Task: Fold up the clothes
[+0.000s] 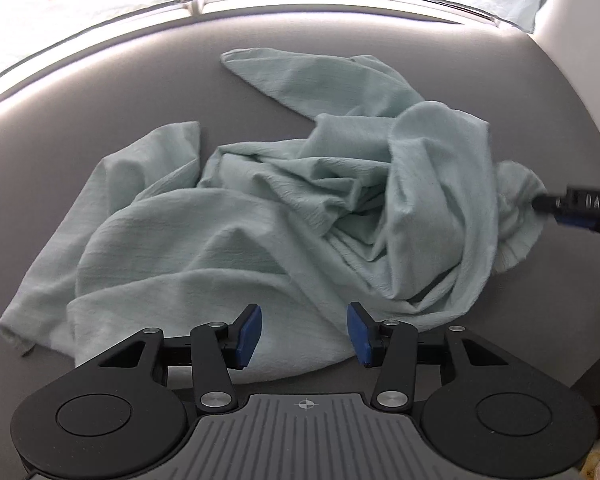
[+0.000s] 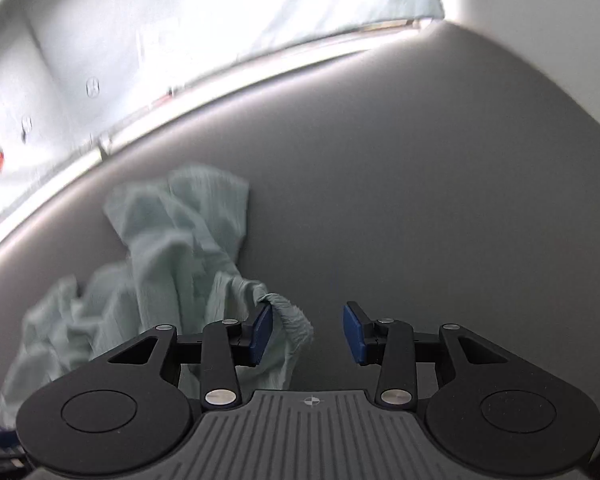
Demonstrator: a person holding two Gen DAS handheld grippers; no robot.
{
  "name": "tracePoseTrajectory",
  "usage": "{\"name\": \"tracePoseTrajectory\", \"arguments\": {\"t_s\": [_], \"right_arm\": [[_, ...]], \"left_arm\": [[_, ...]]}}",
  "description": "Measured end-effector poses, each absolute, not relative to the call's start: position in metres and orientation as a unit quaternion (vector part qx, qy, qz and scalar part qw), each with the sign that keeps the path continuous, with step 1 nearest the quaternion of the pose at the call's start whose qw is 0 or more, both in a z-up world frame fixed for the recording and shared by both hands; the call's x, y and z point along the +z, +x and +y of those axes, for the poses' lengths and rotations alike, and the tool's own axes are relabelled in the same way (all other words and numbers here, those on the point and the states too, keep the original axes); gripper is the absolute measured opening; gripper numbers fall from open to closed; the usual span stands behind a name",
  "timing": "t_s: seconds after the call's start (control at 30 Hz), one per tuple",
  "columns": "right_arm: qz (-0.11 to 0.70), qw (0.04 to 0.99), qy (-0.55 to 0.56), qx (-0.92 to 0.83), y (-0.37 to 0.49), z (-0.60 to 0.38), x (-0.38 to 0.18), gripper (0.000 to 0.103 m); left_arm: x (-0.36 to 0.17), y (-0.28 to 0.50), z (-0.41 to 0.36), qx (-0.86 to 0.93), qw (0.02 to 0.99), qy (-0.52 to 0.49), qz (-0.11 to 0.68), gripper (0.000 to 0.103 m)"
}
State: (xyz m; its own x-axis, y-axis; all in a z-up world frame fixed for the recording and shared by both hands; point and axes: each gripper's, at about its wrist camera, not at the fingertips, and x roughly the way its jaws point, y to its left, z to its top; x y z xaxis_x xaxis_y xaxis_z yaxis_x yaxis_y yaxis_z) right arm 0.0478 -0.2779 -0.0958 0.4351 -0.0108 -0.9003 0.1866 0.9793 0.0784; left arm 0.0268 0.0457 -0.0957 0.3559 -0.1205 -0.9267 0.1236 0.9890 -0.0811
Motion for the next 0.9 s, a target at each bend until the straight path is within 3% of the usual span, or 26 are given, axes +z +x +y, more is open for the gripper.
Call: {"name": "tracePoseTrajectory", "arguments": {"t_s": [0.1, 0.23, 0.43, 0.6, 0.63, 0.7, 0.73, 0.9], "right_arm": [[0.529, 0.839, 0.108, -0.066, 0.037, -0.292, -0.086, 0.043], [0.487, 0.834, 0.260, -0.015, 0.032, -0.313, -0.077, 0.049], [0.472, 0.842, 0.256, 0.043, 0.074, -0.268, -0.096, 0.049], [0.519, 0.825, 0.220, 0.041, 0.104, -0.232, -0.119, 0.049], [0.522, 0.826, 0.212, 0.038, 0.105, -0.228, -0.123, 0.047], [0.501, 0.837, 0.215, 0.039, 0.098, -0.227, -0.125, 0.023], [0.491, 0.843, 0.216, 0.040, 0.092, -0.228, -0.124, 0.005], [0.456, 0.866, 0.203, 0.029, 0.048, -0.243, -0.103, 0.003]], "left_arm": [[-0.096, 0.023, 0.068, -0.042, 0.822, -0.022, 0.568, 0.062], [-0.100, 0.022, 0.088, -0.021, 0.814, -0.057, 0.578, 0.062], [-0.102, 0.030, 0.093, -0.019, 0.808, -0.079, 0.583, 0.062], [-0.099, 0.028, 0.088, -0.024, 0.814, -0.062, 0.577, 0.063], [-0.100, 0.027, 0.088, -0.023, 0.814, -0.058, 0.577, 0.063], [-0.101, 0.025, 0.087, -0.022, 0.813, -0.056, 0.579, 0.063], [-0.101, 0.024, 0.087, -0.021, 0.813, -0.057, 0.580, 0.063], [-0.102, 0.026, 0.087, -0.023, 0.812, -0.064, 0.580, 0.063]]}}
